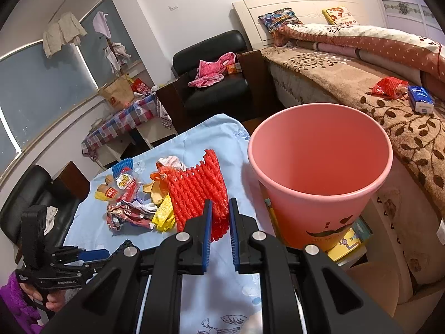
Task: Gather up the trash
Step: 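Carry the black pad and red net in both grippers over the pink bucket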
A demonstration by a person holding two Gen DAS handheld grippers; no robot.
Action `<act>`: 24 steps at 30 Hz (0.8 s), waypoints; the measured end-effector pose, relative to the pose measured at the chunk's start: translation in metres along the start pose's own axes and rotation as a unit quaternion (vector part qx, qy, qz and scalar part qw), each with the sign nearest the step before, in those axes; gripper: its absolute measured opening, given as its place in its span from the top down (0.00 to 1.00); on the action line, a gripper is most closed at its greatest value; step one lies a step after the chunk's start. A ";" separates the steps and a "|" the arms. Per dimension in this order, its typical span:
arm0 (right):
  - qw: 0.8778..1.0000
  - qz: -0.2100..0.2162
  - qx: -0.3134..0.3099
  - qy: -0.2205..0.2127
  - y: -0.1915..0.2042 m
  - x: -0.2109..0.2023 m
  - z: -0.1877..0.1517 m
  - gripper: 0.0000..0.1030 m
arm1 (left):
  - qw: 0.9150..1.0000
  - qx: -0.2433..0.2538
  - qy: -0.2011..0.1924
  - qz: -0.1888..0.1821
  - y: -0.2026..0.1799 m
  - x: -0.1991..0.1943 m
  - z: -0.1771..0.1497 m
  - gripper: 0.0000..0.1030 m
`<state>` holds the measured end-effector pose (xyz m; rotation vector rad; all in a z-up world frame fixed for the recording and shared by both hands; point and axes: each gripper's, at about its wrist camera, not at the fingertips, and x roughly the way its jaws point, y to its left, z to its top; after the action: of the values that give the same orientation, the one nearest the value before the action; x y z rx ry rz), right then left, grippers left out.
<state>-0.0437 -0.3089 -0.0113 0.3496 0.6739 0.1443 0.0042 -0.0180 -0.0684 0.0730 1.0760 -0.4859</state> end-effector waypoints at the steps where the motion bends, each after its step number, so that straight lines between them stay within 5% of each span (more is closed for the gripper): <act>1: 1.000 0.000 0.000 0.000 0.000 0.001 0.000 0.89 | 1.000 0.002 -0.002 0.000 0.000 0.000 -0.001 0.59; 3: 1.000 0.000 -0.001 0.001 0.000 0.001 0.000 0.89 | 1.000 0.011 -0.009 -0.005 -0.003 -0.003 -0.002 0.79; 6: 1.000 -0.001 0.000 0.001 0.000 0.002 0.000 0.89 | 0.999 0.028 -0.018 -0.006 -0.009 -0.005 -0.002 0.90; 24: 0.999 -0.029 0.010 -0.043 -0.020 -0.014 0.010 0.89 | 0.984 0.078 -0.153 -0.044 -0.067 -0.056 0.059 0.92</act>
<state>-0.0480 -0.3334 -0.0027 0.3528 0.6005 0.0665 0.0037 -0.0758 0.0200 0.0862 0.7413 -0.6392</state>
